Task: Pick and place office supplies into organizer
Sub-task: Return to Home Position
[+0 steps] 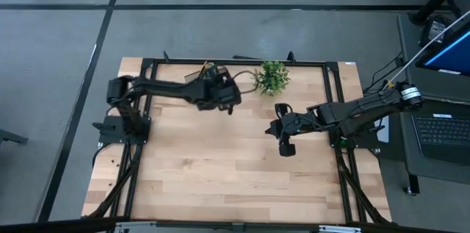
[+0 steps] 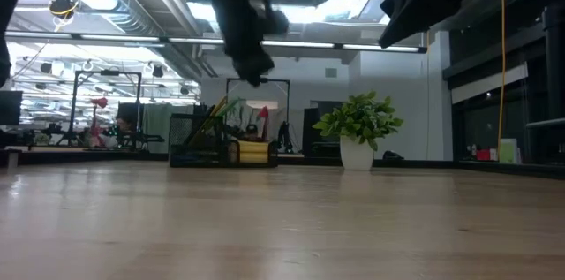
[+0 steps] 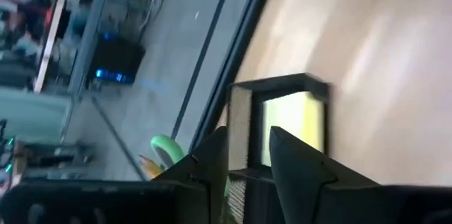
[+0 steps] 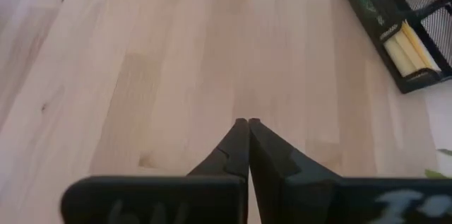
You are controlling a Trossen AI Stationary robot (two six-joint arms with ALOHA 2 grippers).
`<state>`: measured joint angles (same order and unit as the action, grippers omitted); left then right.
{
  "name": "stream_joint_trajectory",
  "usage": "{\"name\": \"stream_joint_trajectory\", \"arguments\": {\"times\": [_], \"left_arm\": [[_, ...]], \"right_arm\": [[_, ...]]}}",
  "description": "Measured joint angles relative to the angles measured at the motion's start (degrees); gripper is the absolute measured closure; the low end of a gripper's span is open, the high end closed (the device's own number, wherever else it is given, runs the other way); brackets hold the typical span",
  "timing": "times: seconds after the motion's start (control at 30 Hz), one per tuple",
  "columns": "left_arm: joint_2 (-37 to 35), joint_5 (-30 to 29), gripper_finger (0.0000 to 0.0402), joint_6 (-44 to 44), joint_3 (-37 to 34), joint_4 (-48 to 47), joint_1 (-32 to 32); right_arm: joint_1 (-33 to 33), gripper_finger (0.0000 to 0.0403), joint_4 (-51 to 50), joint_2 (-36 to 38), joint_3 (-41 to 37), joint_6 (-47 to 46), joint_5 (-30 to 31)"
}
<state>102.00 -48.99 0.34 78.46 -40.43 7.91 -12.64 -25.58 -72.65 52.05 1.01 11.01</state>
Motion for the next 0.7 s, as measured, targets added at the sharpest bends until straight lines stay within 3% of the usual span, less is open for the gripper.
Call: {"name": "stream_joint_trajectory", "arguments": {"times": [0.27, 0.4, 0.5, 0.7], "left_arm": [[-10.1, -2.4, 0.0370, -0.6, -6.4, 0.5, -10.9], [-15.3, -2.1, 0.0396, -2.8, -13.6, 5.3, -15.7], [-19.7, 1.1, 0.0399, -2.1, -20.8, 13.1, -18.5], [-28.7, 10.2, 0.0399, 1.6, -35.0, 30.7, -21.2]], "right_arm": [[-2.4, 0.0391, -0.3, 2.7, 0.0, 1.2, 0.5], [-3.7, 0.0391, -2.4, 5.5, 0.0, 0.0, 7.0], [-4.6, 0.0391, -1.6, 7.8, -1.1, -2.0, 11.0], [-5.6, 0.0391, 8.5, 13.0, -11.9, -0.8, 11.2]]}}
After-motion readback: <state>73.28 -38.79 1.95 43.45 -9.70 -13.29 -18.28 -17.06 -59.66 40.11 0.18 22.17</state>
